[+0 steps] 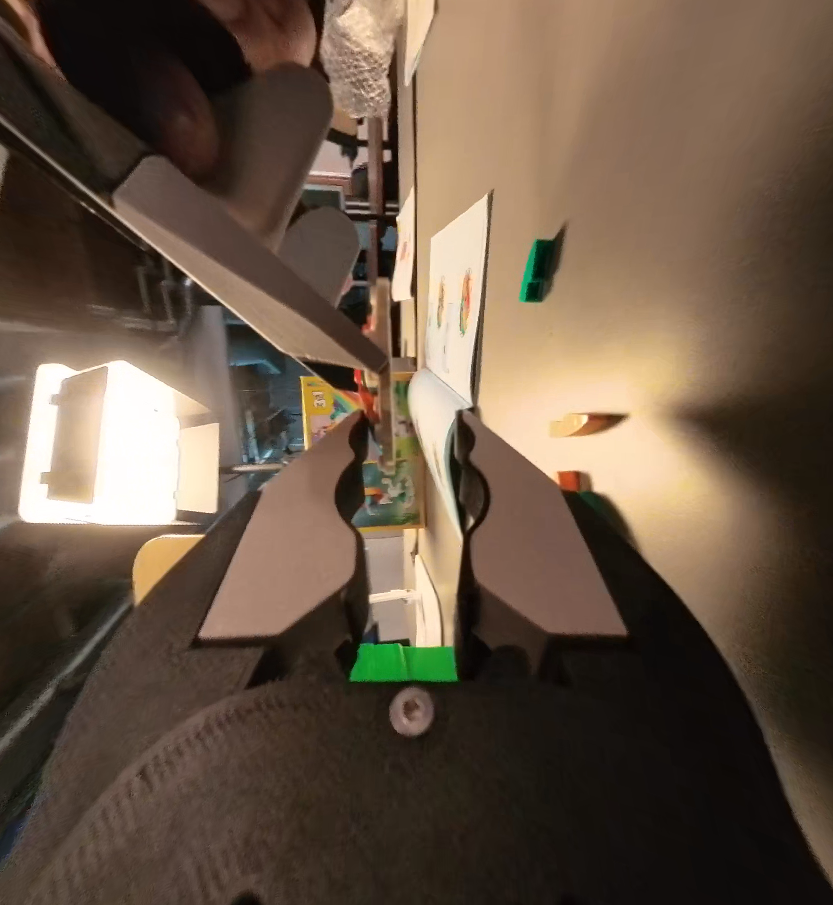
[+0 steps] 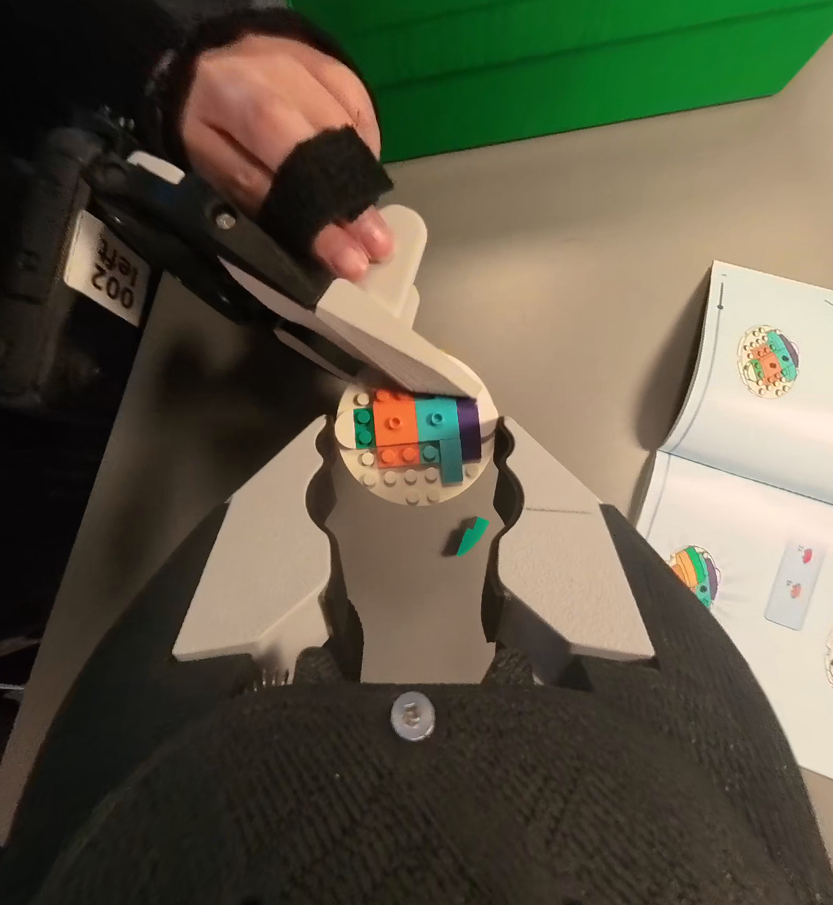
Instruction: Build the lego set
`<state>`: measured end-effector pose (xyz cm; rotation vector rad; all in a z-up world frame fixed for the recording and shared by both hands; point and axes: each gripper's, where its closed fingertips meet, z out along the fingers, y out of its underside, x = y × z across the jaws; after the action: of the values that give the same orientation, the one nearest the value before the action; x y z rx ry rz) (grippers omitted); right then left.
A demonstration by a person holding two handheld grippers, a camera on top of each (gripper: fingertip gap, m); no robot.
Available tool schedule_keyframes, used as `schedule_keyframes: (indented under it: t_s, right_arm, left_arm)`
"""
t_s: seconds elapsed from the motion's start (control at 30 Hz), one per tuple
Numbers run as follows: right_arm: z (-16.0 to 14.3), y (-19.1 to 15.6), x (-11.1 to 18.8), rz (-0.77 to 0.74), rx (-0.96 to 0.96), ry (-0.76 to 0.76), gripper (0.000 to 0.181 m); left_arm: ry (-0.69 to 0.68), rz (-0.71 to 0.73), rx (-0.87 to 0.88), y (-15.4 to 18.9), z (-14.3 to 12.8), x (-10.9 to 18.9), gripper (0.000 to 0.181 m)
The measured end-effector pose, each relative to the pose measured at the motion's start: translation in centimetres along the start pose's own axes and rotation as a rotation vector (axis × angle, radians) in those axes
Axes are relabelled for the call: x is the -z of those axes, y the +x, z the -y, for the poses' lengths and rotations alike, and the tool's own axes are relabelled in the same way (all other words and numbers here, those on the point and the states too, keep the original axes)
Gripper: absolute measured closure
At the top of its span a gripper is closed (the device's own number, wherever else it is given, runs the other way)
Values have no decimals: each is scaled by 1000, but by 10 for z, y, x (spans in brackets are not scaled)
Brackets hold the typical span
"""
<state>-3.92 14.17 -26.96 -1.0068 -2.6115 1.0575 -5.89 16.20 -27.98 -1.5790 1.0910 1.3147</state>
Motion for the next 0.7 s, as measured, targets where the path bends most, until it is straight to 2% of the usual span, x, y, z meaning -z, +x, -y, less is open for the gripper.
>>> schedule_keyframes:
  t_s: [0.1, 0.17, 0.2, 0.27, 0.3, 0.43, 0.53, 0.67, 0.7]
  right_arm:
    - [-3, 0, -4, 4, 0, -4, 117]
    - [-5, 4, -5, -43, 11, 20, 117]
    - [-9, 9, -2, -88, -5, 37, 110]
    - [-28, 20, 7, -170, -85, 51, 104]
    - [-40, 22, 8, -189, -143, 63, 107]
    - [-74, 27, 0, -210, -327, 92, 142]
    - [-81, 24, -11, -216, -326, 87, 153]
    - [-77, 25, -17, -256, -249, 80, 175]
    - [-76, 25, -18, -269, -211, 69, 176]
  left_arm:
    - [-27, 75, -47, -6, -1, 1, 172]
    - [-66, 64, -27, -2, -8, 0, 173]
    - [-80, 69, -18, -1, -12, 1, 173]
    - [-100, 101, -23, -3, -18, 4, 173]
    - [-105, 107, -18, -3, -21, 4, 173]
    - [-103, 117, -16, -3, -21, 4, 173]
    - [-90, 108, -32, 1, -19, 5, 173]
    - [-76, 88, -43, 6, -18, 5, 173]
    - [-73, 86, -40, 6, -18, 5, 173]
